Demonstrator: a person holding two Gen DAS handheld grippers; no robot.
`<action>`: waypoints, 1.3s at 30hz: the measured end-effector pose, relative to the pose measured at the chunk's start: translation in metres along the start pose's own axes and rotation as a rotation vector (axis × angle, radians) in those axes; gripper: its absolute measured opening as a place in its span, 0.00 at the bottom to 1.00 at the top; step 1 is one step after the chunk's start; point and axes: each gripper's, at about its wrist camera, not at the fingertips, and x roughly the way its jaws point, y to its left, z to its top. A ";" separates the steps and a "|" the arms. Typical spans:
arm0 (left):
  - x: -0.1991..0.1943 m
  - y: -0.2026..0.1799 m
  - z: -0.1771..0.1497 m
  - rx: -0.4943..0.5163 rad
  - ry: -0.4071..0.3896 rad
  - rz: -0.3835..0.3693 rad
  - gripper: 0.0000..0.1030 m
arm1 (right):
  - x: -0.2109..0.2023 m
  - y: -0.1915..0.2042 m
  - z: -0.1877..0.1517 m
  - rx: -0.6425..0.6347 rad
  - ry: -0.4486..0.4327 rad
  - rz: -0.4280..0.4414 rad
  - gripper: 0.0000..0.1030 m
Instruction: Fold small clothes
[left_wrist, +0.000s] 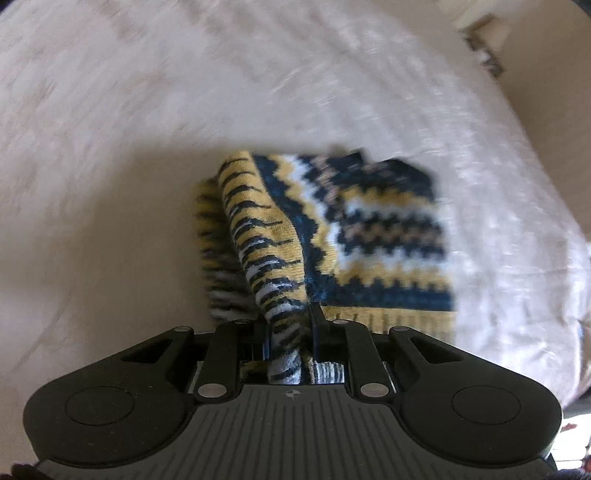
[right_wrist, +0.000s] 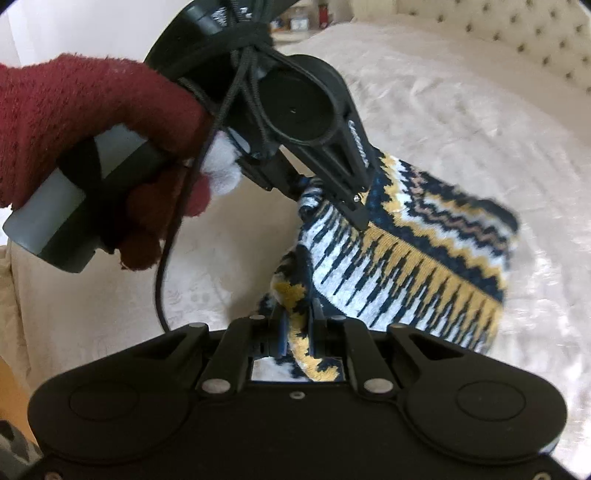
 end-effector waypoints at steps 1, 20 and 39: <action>0.005 0.005 -0.002 -0.015 0.004 0.003 0.18 | 0.009 0.001 0.000 0.000 0.022 0.010 0.17; -0.019 0.021 -0.026 -0.045 -0.104 0.063 0.48 | -0.034 -0.129 0.000 0.303 -0.032 0.014 0.73; 0.010 -0.022 -0.054 0.163 -0.091 0.040 0.48 | 0.003 -0.187 0.050 0.440 -0.137 -0.037 0.76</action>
